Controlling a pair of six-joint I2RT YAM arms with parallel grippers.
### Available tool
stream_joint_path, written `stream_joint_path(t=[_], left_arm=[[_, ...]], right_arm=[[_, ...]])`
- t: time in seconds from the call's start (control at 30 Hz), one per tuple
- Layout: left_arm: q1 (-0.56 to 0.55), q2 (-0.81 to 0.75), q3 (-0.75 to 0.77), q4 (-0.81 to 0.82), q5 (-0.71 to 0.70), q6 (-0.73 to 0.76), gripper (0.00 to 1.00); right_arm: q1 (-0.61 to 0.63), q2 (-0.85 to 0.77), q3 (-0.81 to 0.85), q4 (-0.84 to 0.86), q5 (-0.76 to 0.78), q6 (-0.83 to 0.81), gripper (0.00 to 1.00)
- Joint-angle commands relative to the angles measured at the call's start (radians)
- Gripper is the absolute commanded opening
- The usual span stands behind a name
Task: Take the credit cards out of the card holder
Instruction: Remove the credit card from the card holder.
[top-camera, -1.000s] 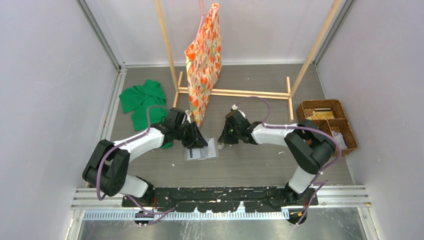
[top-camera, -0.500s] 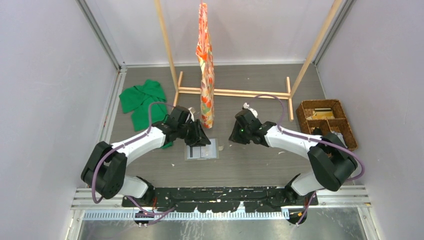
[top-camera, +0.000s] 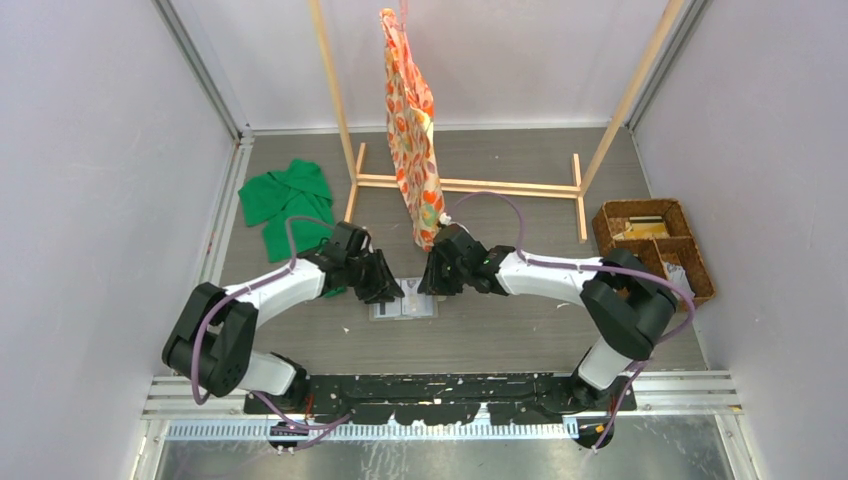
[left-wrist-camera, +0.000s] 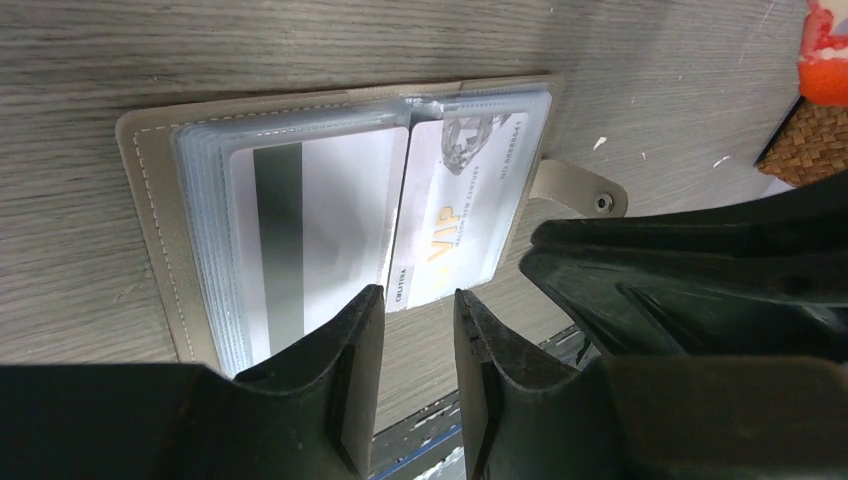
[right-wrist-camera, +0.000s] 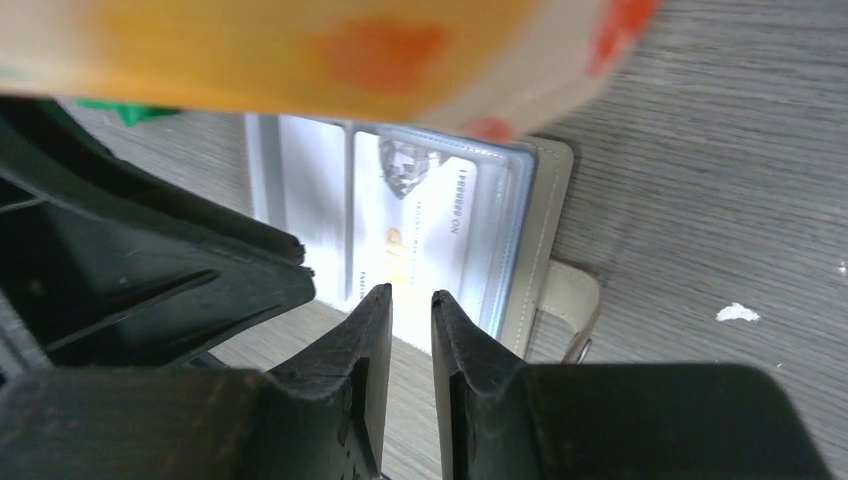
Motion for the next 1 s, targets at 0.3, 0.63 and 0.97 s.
stream_joint_path(t=[0.3,0.63,0.97], left_arm=[[0.005,0.051,0.002,0.065,0.009,0.002,0.33],[0.006,0.054,-0.023,0.067,-0.011,0.005,0.33],[0.026,0.052,-0.06,0.12,0.011,-0.012,0.28]], right_arm=[[0.0,0.084,0.004,0.065,-0.014,0.019,0.25],[0.001,0.14,-0.027,0.086,-0.007,0.033,0.24],[0.0,0.172,-0.035,0.105,-0.018,0.045,0.23]])
